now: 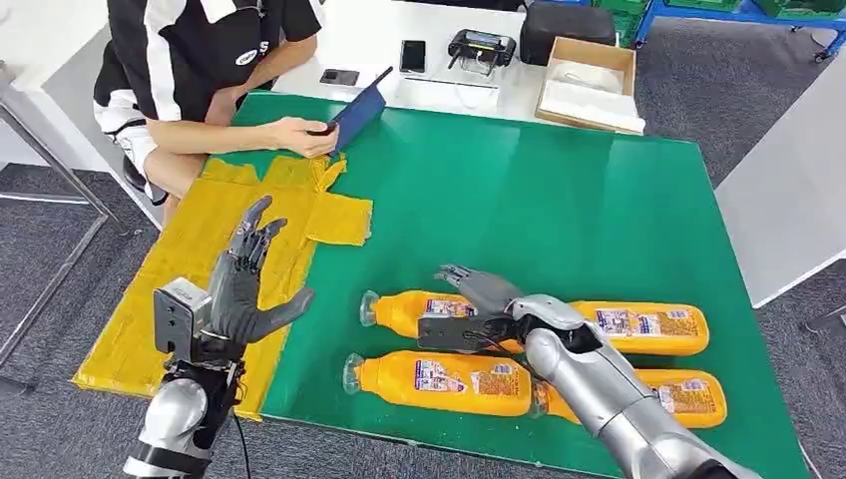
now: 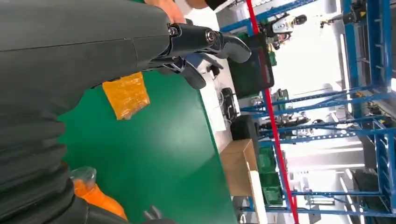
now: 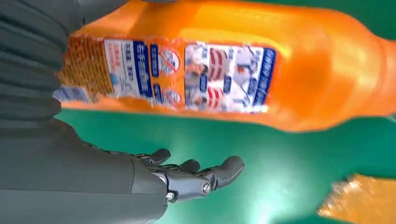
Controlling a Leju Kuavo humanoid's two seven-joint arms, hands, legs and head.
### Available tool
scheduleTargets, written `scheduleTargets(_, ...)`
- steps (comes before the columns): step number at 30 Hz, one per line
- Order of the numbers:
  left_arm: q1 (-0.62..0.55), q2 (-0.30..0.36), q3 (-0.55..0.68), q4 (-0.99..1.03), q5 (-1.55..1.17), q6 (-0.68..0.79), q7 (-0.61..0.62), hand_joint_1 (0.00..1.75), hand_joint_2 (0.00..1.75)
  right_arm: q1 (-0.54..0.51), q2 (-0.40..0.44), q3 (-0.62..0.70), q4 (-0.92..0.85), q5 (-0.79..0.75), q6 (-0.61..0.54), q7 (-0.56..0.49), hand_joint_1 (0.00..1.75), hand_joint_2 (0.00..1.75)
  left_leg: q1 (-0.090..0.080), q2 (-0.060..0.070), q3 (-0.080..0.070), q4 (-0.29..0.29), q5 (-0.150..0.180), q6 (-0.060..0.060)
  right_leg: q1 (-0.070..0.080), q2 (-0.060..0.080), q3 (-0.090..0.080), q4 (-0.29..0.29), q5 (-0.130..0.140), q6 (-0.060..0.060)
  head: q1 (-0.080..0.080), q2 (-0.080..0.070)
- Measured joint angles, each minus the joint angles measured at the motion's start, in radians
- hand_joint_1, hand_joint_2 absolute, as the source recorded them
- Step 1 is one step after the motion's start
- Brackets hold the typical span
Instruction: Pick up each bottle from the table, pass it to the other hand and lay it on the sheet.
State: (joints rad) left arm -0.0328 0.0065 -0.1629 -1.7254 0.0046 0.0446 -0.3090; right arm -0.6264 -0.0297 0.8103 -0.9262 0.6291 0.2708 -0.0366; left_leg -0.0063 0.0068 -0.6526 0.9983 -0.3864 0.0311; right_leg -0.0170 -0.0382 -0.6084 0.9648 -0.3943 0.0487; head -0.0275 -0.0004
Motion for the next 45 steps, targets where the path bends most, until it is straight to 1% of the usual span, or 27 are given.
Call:
scheduleTargets(5,-0.005,0.002,-0.006,0.016,0.000,0.006,0.000,0.00,1.75,-0.009,0.010,0.009,0.039,-0.011,0.000,0.019,0.00,1.75,0.000,0.000,0.000,0.000,0.000,0.000,0.000,0.000,0.000,0.000,0.000,0.000,0.000,0.000)
scheduleTargets(9,-0.006,0.003,-0.007,0.024,0.002,0.006,-0.003,0.00,1.75,-0.015,0.019,0.026,0.079,0.024,-0.003,0.068,0.00,1.75,0.000,0.000,0.000,0.000,0.000,0.000,0.000,0.000,0.000,0.000,0.000,0.000,0.000,0.000)
scheduleTargets(15,-0.006,0.003,-0.007,0.028,0.002,0.008,-0.003,0.00,1.75,-0.024,0.032,0.039,0.105,0.032,-0.006,0.074,0.00,1.75,0.000,0.000,0.000,0.000,0.000,0.000,0.000,0.000,0.000,0.000,0.000,0.000,0.000,0.000)
scheduleTargets(18,-0.006,0.003,-0.007,0.029,0.002,0.009,0.000,0.00,1.75,-0.030,0.035,0.048,0.121,0.060,-0.015,0.101,0.00,1.75,0.000,0.000,0.000,0.000,0.000,0.000,0.000,0.000,0.000,0.000,0.000,0.000,0.000,0.000)
scheduleTargets(19,-0.006,0.003,-0.007,0.030,0.001,0.009,0.001,0.00,1.75,-0.034,0.037,0.051,0.131,0.075,-0.021,0.111,0.10,1.75,0.000,0.000,0.000,0.000,0.000,0.000,0.000,0.000,0.000,0.000,0.000,0.000,0.000,0.000)
scheduleTargets(20,-0.006,0.003,-0.007,0.031,0.002,0.010,0.001,0.00,1.75,-0.039,0.042,0.056,0.147,0.093,-0.027,0.119,1.47,1.75,0.000,0.000,0.000,0.000,0.000,0.000,0.000,0.000,0.000,0.000,0.000,0.000,0.000,0.000)
scheduleTargets(21,-0.006,0.003,-0.007,0.031,0.001,0.010,0.001,0.00,1.75,-0.043,0.046,0.060,0.161,0.110,-0.036,0.126,1.75,1.75,0.000,0.000,0.000,0.000,0.000,0.000,0.000,0.000,0.000,0.000,0.000,0.000,0.000,0.000)
scheduleTargets(23,-0.006,0.003,-0.007,0.031,0.000,0.011,0.004,0.00,1.75,-0.050,0.055,0.066,0.190,0.153,-0.071,0.147,1.75,1.75,0.000,0.000,0.000,0.000,0.000,0.000,0.000,0.000,0.000,0.000,0.000,0.000,0.000,0.000)
scheduleTargets(27,0.002,0.003,-0.007,0.030,-0.011,0.017,0.015,0.00,1.75,-0.048,0.074,0.068,0.231,0.261,-0.223,0.204,1.75,1.75,0.000,0.000,0.000,0.000,0.000,0.000,0.000,0.000,0.000,0.000,0.000,0.000,0.000,0.000)
scheduleTargets(30,0.012,0.002,-0.007,0.025,-0.018,0.010,0.026,0.00,1.75,-0.033,0.077,0.042,0.226,0.309,-0.282,0.206,1.75,1.75,0.000,0.000,0.000,0.000,0.000,0.000,0.000,0.000,0.000,0.000,0.000,0.000,0.000,0.000)
scheduleTargets(32,0.018,0.000,-0.007,0.019,-0.018,0.004,0.032,0.00,1.75,-0.004,0.076,0.011,0.197,0.345,-0.367,0.203,1.75,1.75,0.000,-0.001,0.000,0.000,0.000,0.000,0.000,0.000,0.000,0.000,0.000,0.000,0.000,0.000)
scheduleTargets(34,0.024,-0.001,-0.007,0.016,-0.018,-0.005,0.038,0.00,1.75,0.036,0.072,-0.033,0.140,0.374,-0.474,0.185,1.75,1.75,0.000,0.000,0.000,0.000,0.000,0.000,0.000,0.000,0.000,0.000,0.000,0.000,0.000,0.000)
scheduleTargets(37,0.028,-0.004,-0.010,0.011,-0.018,-0.013,0.040,0.00,1.75,0.106,0.066,-0.105,0.029,0.394,-0.593,0.143,1.75,1.75,0.000,-0.001,-0.001,0.000,0.000,0.000,0.000,-0.001,-0.001,0.000,0.000,0.000,0.000,0.000)
scheduleTargets(39,0.029,-0.006,-0.016,0.011,-0.016,-0.012,0.041,0.00,1.75,0.157,0.064,-0.166,-0.058,0.367,-0.687,0.085,1.75,1.75,0.000,-0.002,-0.001,0.000,0.000,0.000,0.000,-0.001,-0.001,0.000,-0.001,0.000,0.000,0.000)
scheduleTargets(41,0.029,-0.006,-0.024,0.011,-0.005,-0.012,0.040,0.00,1.75,0.208,0.066,-0.219,-0.136,0.309,-0.787,0.003,1.75,1.75,0.000,-0.002,-0.001,0.000,0.000,0.000,0.000,-0.001,-0.001,0.000,-0.001,0.000,0.000,0.000)
scheduleTargets(42,0.029,-0.007,-0.033,0.011,0.005,-0.010,0.037,0.00,1.75,0.245,0.069,-0.263,-0.201,0.258,-0.867,-0.079,1.75,1.75,0.000,-0.003,-0.002,0.000,0.000,0.000,0.000,-0.001,-0.001,0.000,-0.001,0.000,0.000,0.000)
scheduleTargets(43,0.029,-0.006,-0.042,0.012,0.011,-0.005,0.034,0.00,1.75,0.277,0.078,-0.304,-0.259,0.223,-0.921,-0.157,1.75,1.75,0.000,-0.004,-0.002,0.000,0.000,0.000,0.000,-0.001,-0.001,0.000,-0.001,0.000,0.000,0.000)
scheduleTargets(44,0.028,-0.006,-0.050,0.013,0.017,0.000,0.031,0.00,1.75,0.306,0.090,-0.348,-0.313,0.191,-0.951,-0.225,1.75,1.75,0.000,-0.004,-0.002,0.000,-0.001,0.000,0.000,-0.001,-0.001,0.000,-0.001,0.000,0.000,0.000)
scheduleTargets(45,0.027,-0.006,-0.058,0.014,0.018,0.005,0.029,0.00,1.75,0.329,0.102,-0.387,-0.361,0.167,-0.964,-0.268,1.75,1.75,0.000,-0.004,-0.002,0.000,-0.001,-0.001,0.000,-0.001,-0.001,0.000,-0.001,0.000,0.000,0.000)
